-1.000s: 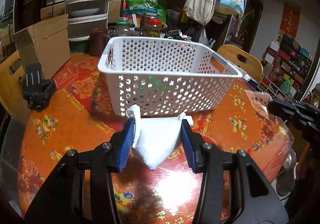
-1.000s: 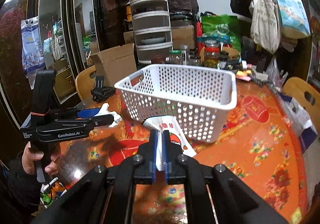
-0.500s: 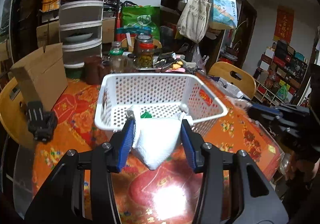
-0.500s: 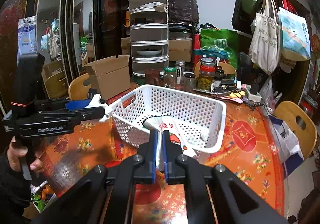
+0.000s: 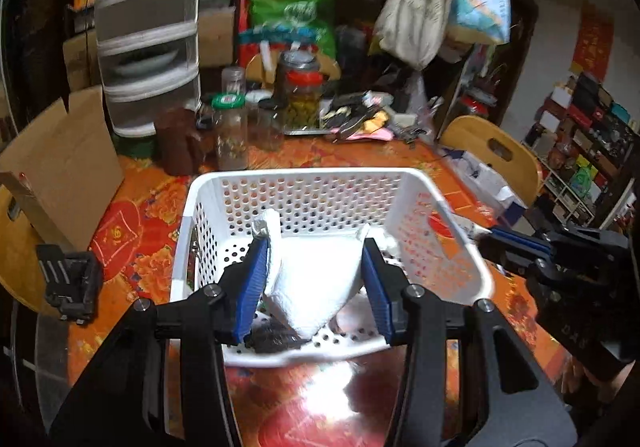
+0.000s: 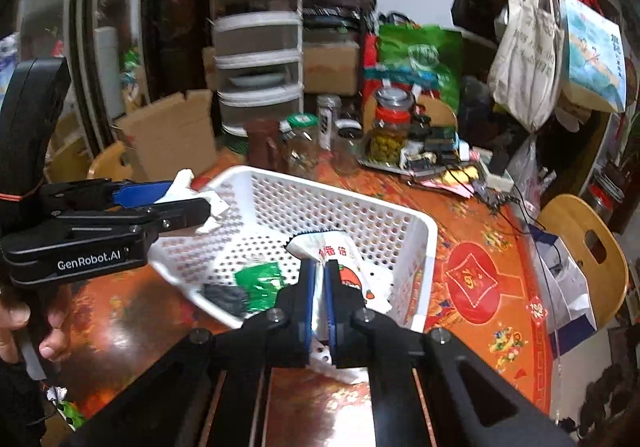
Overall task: Organize soft objects
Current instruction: 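Lift the white cloth with the left gripper while the right carries the snack packet to the basket, then open the left gripper inside the basket while the right releases the snack packet there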
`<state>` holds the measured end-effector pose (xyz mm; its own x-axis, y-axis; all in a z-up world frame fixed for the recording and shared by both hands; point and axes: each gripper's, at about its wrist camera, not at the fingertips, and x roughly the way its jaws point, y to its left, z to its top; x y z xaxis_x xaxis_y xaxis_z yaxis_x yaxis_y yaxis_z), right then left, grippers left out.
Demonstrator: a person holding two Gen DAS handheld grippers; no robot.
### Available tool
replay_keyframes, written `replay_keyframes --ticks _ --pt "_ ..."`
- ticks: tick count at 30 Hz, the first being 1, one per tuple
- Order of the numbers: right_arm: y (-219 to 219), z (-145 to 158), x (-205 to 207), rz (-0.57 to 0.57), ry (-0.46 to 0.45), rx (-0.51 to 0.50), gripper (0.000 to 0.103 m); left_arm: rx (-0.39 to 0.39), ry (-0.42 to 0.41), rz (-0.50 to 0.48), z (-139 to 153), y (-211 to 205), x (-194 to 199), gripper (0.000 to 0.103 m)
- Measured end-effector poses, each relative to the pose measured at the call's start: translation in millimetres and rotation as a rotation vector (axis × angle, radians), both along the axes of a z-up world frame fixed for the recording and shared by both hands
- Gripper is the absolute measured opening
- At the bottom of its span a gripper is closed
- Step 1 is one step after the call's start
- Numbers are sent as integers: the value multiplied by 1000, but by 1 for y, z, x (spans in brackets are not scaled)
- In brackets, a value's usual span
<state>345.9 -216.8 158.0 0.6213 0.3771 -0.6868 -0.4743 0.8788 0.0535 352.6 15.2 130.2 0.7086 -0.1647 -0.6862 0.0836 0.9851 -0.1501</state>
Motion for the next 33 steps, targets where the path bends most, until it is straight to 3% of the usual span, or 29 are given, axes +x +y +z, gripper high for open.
replay_keyframes --ticks 8,19,27,31,33 --pt "14 -39 53 -25 114 -70 4 13 162 25 -56 4 62 44" --pt "41 -87 82 -1 220 -130 5 55 268 13 -99 -9 95 45" --pt "41 -103 87 -5 235 -110 5 54 281 17 -112 -8 98 51" --pt "39 -101 85 -8 225 -90 19 38 268 14 -110 -9 96 67" --pt "38 -99 83 -13 220 -86 35 43 256 7 -108 -12 93 69"
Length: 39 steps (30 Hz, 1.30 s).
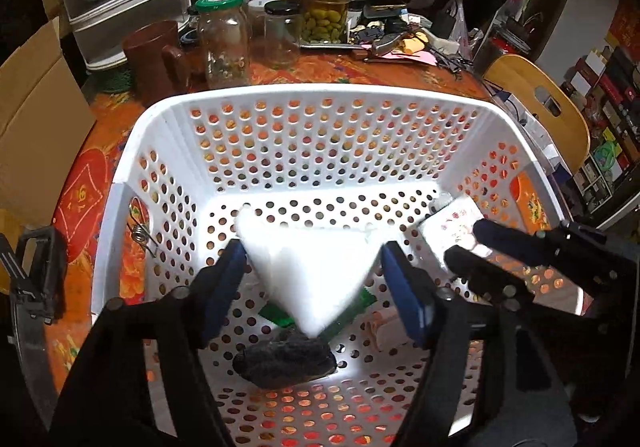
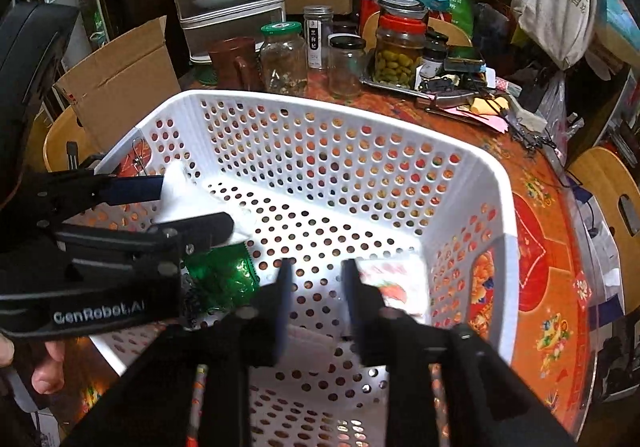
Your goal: Organize soft objects
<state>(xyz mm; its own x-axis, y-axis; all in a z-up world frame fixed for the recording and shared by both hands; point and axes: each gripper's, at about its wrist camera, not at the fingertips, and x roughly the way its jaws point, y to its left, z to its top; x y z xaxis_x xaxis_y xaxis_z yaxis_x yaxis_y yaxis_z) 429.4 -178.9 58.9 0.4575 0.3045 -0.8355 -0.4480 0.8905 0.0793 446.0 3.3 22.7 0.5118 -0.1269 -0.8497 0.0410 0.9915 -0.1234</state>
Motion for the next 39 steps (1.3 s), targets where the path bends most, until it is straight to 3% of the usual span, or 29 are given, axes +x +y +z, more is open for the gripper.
replay_keyframes --ticks 3,12,19,22,29,34,39 --pt "-4 5 -4 2 -16 20 54 9 -15 -3 5 -3 -4 73" --pt "-25 25 -24 -4 -50 67 74 20 -68 4 25 -2 -22 85" --pt "-39 34 -44 0 -63 117 78 43 -106 4 38 0 -48 95" --pt "-44 34 -52 -7 -62 133 86 44 -127 2 43 2 -60 103" --pt "-62 46 -80 -52 -70 173 90 10 -168 39 57 15 -100 103" --pt "-76 61 -118 -94 -128 171 91 -3 -225 59 77 26 -147 103" --pt "-88 73 -155 -130 -179 159 91 34 -290 65 98 28 -200 103"
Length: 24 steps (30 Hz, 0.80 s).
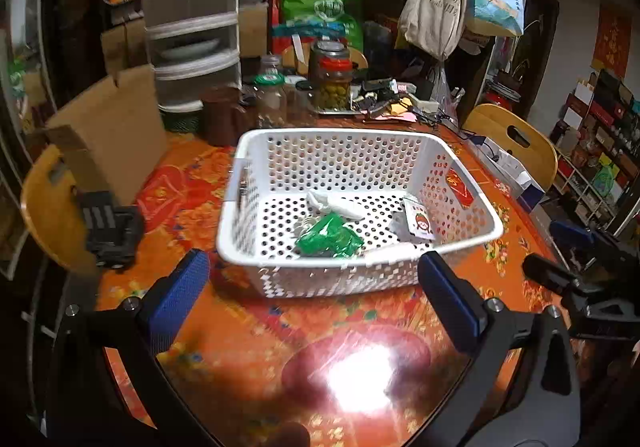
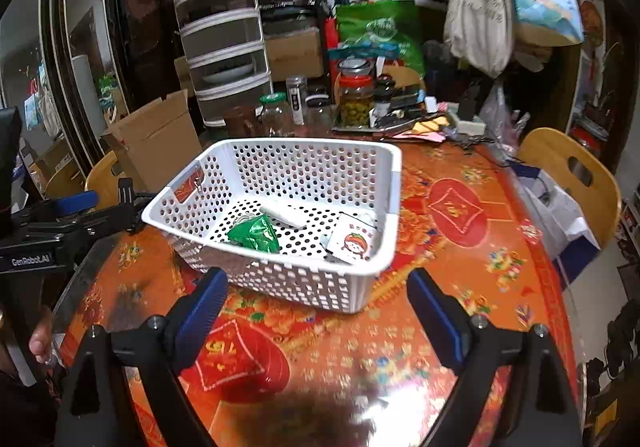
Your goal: Organize soft objects
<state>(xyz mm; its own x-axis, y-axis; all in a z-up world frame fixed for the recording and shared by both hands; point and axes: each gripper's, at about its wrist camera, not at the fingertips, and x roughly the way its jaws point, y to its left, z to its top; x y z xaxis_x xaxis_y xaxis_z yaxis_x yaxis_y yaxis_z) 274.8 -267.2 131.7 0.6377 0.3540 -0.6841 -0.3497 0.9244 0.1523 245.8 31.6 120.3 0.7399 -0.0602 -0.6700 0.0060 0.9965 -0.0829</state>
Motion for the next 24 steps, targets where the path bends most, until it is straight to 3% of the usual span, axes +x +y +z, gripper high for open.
replay_keyframes --ticks 8,14,20,24 --pt "-9 28 -85 -32 -126 -31 92 37 -121 -8 25 -12 -103 103" --pt "-11 36 -136 -87 -180 -37 92 55 -176 -24 26 -28 -169 103" --pt "-12 28 -176 -86 -209 -35 93 45 -170 -56 8 -46 -217 103" --pt "-12 26 -197 -87 -231 -57 93 44 -172 -52 3 -52 -229 103"
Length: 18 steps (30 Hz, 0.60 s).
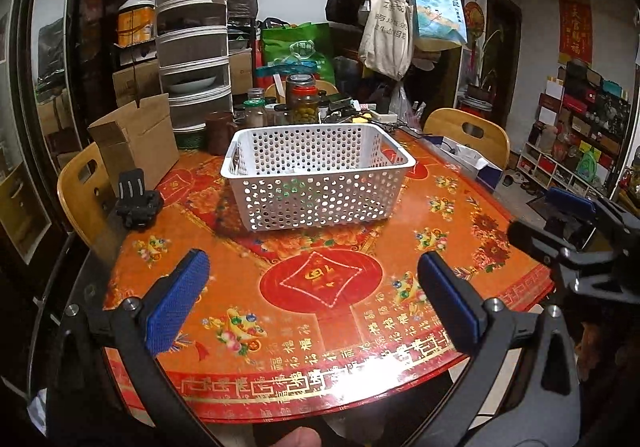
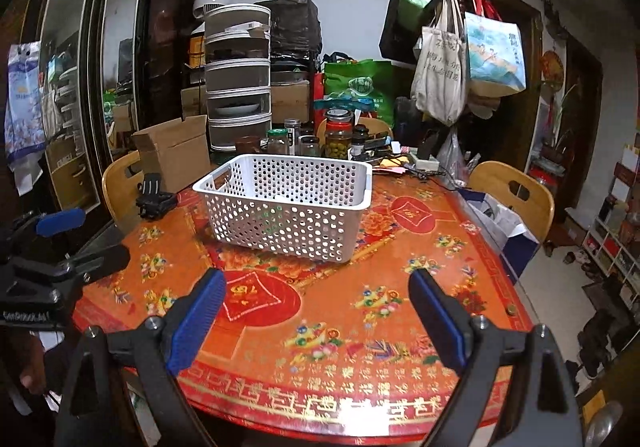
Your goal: Organize soft objects
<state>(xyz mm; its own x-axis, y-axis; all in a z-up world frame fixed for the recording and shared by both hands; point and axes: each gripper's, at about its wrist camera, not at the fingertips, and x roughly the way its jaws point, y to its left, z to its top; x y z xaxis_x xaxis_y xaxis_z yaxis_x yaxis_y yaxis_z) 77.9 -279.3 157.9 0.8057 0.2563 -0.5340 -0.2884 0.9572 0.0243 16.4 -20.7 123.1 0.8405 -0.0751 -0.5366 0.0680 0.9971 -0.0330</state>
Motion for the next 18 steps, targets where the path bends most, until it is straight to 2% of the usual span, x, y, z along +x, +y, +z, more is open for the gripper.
replay_keyframes --ticks 4,18 --pt "-5 0 -10 -8 -3 10 93 -8 -1 7 0 -2 0 103" --pt "-14 -7 -3 -10 36 37 93 -16 5 22 1 4 10 103"
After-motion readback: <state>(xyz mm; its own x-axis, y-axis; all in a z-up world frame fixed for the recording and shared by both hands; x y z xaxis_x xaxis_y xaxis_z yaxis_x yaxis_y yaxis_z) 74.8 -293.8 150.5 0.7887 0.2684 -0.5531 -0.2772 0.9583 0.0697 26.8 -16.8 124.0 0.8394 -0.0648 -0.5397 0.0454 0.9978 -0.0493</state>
